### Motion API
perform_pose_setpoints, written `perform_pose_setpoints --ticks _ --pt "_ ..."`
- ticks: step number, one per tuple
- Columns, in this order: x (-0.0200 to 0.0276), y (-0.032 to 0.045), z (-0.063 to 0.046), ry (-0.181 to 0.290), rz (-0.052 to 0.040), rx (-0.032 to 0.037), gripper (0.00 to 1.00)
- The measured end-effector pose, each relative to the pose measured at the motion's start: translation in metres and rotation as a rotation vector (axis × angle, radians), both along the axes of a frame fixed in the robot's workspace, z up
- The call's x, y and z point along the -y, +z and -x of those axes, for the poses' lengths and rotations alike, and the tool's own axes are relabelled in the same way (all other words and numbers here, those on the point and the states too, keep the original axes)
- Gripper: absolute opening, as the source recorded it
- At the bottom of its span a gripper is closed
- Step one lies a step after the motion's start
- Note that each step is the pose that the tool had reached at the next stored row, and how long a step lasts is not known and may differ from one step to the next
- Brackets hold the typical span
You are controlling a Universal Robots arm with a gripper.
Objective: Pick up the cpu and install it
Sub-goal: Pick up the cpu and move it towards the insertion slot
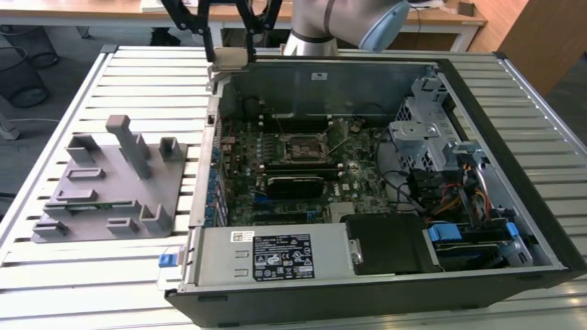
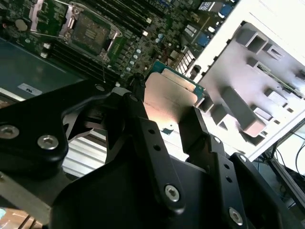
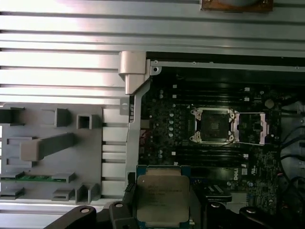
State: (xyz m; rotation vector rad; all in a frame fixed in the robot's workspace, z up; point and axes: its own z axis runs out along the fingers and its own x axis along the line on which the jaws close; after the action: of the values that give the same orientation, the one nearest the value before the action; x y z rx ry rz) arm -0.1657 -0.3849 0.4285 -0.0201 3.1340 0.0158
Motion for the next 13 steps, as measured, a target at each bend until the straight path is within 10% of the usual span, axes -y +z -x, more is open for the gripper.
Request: perform_pose_setpoints --ticks 13 --pt "-0.0039 -0.001 -0.055 0.0 0.0 0.0002 0.53"
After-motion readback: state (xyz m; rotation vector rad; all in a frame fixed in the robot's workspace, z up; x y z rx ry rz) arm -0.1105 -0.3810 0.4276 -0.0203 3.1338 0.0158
